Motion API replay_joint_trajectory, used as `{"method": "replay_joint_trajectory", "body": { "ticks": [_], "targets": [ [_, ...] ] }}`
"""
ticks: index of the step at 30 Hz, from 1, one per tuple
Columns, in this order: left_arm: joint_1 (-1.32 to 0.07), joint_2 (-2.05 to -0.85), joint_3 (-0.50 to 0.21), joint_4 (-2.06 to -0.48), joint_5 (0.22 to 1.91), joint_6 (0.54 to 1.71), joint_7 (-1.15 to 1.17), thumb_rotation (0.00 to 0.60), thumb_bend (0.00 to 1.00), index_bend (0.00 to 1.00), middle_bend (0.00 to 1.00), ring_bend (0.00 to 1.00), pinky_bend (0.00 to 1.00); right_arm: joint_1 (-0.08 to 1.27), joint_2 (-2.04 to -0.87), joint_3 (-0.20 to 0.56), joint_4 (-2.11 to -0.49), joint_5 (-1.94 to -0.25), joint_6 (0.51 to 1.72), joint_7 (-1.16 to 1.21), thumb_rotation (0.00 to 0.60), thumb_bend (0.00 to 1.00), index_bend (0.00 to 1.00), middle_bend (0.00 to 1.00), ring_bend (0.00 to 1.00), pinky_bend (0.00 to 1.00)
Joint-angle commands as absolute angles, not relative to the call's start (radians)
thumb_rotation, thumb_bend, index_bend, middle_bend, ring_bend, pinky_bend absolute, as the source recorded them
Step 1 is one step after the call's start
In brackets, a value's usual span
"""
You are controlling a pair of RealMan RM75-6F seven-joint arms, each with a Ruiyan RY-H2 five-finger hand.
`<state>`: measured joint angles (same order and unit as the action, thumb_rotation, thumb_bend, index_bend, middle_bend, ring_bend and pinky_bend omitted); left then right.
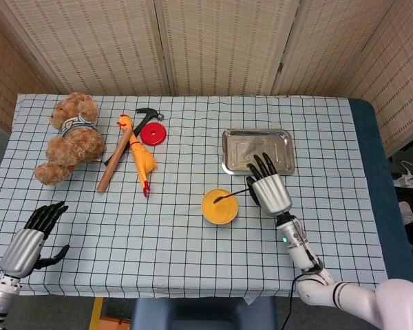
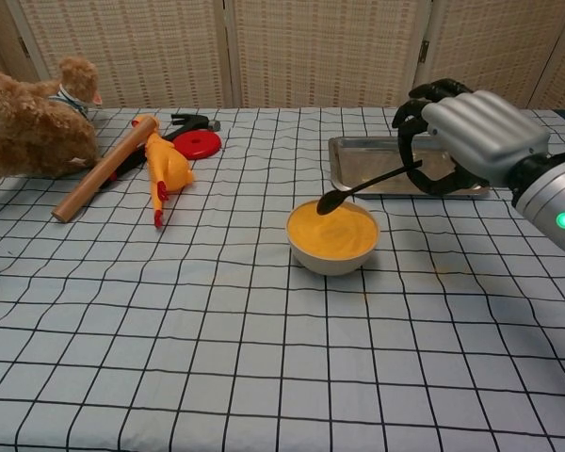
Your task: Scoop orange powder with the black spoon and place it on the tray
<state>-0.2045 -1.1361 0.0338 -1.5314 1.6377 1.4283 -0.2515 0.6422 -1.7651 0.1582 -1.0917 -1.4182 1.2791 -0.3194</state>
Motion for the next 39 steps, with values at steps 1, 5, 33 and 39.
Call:
{"method": "replay_joint_trajectory", "body": {
  "ticks": [1,5,33,39],
  "targets": [
    [-0.206,-1.137,0.033,-1.533,1.638,1.427,-0.249,0.600,0.36,0.00,0.00,0.00,0.06,0.647,-1.773,0.208,-1.089,-1.379,1.272,-0.287,0.600,0.66,1.00,0.25,0.05,0.00],
    [-0.205,-1.135,0.033,-1.534,1.638,1.429,-0.252,0.600,0.36,0.00,0.00,0.00,0.06,0.684,-1.799,0.293,-0.999,-1.314,1.248,-0.284,0.600,0.67,1.00,0.25,0.05,0.00],
    [-0.214,-1.143,0.024,-1.526,1.611,1.402,-0.243,0.600,0.36,0.00,0.00,0.00,0.06,0.840,-1.863,0.481,-0.714,-0.907,0.830,-0.411,0.600,0.51,0.00,0.04,0.00,0.00],
    [-0.213,-1.141,0.025,-1.527,1.613,1.406,-0.242,0.600,0.36,0.00,0.00,0.00,0.06,0.792,-1.774,0.465,-0.894,-0.904,0.904,-0.447,0.600,0.39,0.00,0.00,0.00,0.00]
  ]
}}
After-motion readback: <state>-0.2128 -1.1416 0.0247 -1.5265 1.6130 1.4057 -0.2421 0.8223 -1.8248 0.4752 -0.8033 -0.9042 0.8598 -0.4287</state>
